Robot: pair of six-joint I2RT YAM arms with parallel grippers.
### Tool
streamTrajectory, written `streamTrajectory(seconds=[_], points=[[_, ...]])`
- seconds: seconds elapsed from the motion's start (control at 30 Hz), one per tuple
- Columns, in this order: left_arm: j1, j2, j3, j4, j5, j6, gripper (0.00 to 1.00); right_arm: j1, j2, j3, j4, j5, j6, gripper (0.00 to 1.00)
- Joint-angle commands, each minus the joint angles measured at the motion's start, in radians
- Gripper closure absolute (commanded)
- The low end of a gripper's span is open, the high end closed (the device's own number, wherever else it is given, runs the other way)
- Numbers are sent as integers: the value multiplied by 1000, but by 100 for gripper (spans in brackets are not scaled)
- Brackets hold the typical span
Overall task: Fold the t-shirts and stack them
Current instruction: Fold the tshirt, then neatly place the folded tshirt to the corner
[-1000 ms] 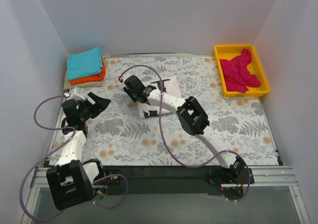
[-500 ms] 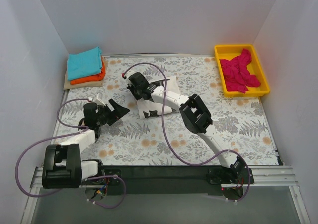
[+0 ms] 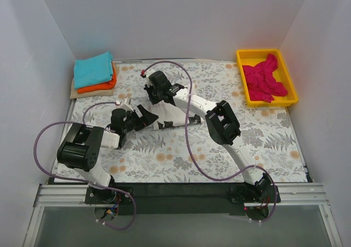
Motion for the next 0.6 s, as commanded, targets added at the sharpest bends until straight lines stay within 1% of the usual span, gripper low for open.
streamTrajectory(seconds=[0.0, 0.17, 0.2, 0.27, 0.3, 0.33, 0.4, 0.57], points=[[-26, 47, 48, 64, -94, 14, 21, -10, -67, -2, 16, -41, 47, 99], [-38, 118, 106, 84, -126, -6, 22, -17, -73, 2, 16, -39, 62, 99], [-44, 130, 115, 92, -126, -9, 23, -22, -75, 2, 16, -71, 67, 99], [-46, 190, 149, 92, -115, -19, 28, -25, -76, 5, 16, -77, 79, 99], [-46, 213, 189, 71, -115, -51, 30, -27, -75, 8, 16, -80, 81, 99], [-46, 265, 204, 81, -79, -53, 36, -27, -76, 10, 16, -77, 81, 99], [-52, 297, 227, 126, -68, -67, 40, -30, -75, 13, 17, -70, 81, 99], [-69, 356, 192, 253, -106, -210, 40, -37, -78, 2, 22, -74, 101, 99]])
